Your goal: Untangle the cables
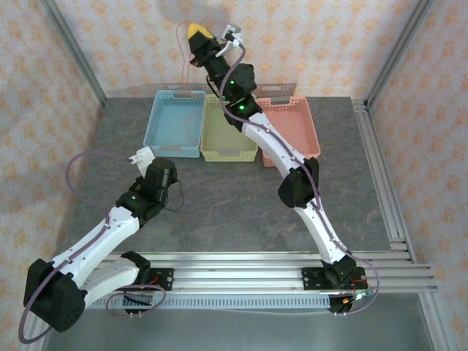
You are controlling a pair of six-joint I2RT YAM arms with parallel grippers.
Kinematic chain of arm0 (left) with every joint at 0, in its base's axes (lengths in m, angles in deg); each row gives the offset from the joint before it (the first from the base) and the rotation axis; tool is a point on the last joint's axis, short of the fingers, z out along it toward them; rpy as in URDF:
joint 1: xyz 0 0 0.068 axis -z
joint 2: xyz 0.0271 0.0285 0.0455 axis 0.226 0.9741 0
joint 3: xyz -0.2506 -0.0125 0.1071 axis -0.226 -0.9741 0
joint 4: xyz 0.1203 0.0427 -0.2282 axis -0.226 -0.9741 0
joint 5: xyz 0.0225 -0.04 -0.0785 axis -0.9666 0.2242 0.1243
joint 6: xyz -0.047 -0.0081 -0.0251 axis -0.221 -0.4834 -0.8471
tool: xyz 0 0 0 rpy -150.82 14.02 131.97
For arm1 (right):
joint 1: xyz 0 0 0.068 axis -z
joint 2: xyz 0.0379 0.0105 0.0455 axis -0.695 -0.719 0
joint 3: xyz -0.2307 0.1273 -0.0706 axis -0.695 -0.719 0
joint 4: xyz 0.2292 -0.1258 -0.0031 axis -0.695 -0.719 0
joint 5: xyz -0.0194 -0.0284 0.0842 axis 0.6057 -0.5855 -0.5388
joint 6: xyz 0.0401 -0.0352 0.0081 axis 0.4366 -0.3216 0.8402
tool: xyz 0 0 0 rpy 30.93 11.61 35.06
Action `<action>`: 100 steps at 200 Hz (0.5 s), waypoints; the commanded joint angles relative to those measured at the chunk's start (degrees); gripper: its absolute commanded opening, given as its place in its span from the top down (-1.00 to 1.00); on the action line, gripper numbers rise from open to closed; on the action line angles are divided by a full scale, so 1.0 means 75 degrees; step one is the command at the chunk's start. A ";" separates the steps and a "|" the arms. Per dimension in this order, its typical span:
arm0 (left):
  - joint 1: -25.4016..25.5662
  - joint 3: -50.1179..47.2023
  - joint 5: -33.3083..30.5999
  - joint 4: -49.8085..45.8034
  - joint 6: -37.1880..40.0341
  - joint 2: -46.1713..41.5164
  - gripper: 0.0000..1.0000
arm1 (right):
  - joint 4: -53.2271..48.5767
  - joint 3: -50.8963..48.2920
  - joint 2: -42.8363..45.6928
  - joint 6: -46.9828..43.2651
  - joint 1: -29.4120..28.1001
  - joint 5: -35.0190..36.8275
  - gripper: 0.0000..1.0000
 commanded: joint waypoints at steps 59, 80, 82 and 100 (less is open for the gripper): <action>-0.0048 0.0200 -0.0029 0.0118 0.0128 0.0048 1.00 | 0.0590 0.0517 -0.0525 0.0291 -0.0011 0.0507 1.00; -0.0038 0.0213 -0.0024 0.0106 0.0129 0.0036 1.00 | 0.0797 0.0163 -0.0613 0.0263 -0.0011 0.0423 1.00; -0.0042 0.0213 -0.0019 0.0106 0.0129 0.0036 1.00 | 0.0835 0.0081 -0.0619 0.0253 -0.0011 0.0428 1.00; -0.0054 0.0213 -0.0028 0.0082 0.0129 0.0001 1.00 | 0.1186 -0.0600 -0.0740 0.0103 -0.0012 0.0558 1.00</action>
